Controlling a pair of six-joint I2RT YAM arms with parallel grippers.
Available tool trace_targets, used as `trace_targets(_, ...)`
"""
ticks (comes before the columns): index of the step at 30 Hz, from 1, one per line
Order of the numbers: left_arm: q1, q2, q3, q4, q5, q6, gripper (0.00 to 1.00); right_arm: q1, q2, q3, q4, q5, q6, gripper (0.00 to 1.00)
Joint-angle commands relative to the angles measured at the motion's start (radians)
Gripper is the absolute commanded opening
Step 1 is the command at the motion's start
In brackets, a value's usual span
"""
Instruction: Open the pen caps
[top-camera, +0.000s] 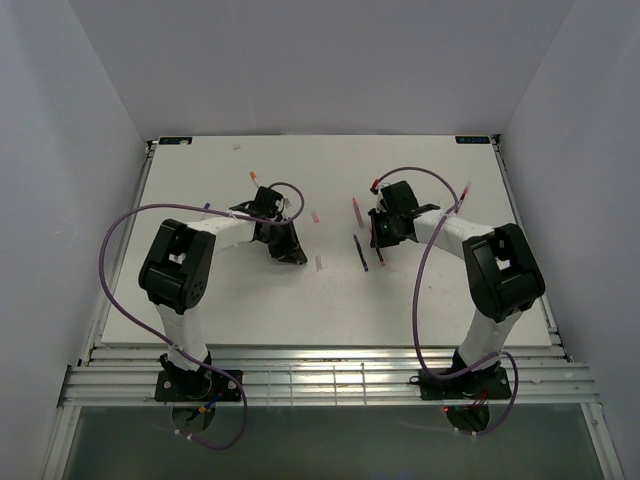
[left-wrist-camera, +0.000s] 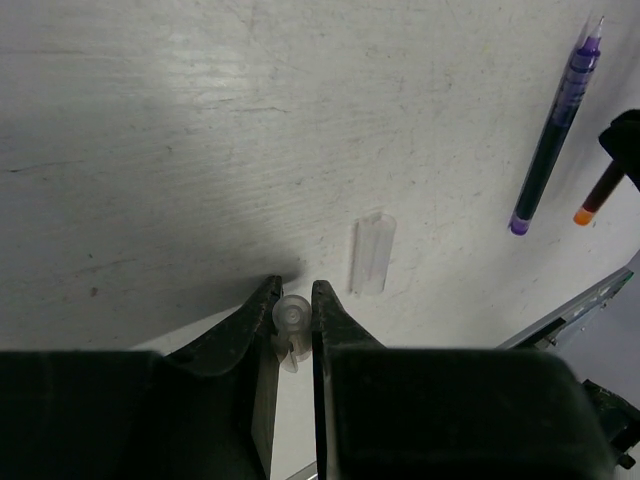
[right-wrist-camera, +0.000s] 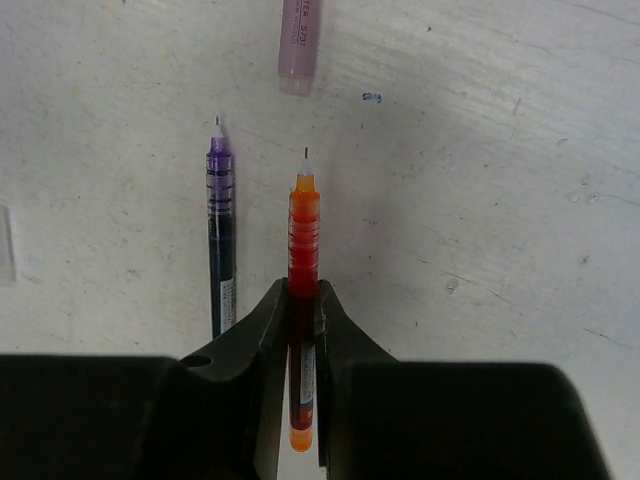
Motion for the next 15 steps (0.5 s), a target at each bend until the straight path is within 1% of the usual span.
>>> trace_targets(1,-0.013,0.004,-0.018,0.038,0.046,-0.004,0.13,-0.012,0.028,0.038,0.048,-0.026,-0.012,0.08)
trace_targets(15,-0.041,0.031,-0.048,0.076,0.071,-0.027,0.33,-0.032,0.071,0.030,0.065,-0.052,-0.028,0.08)
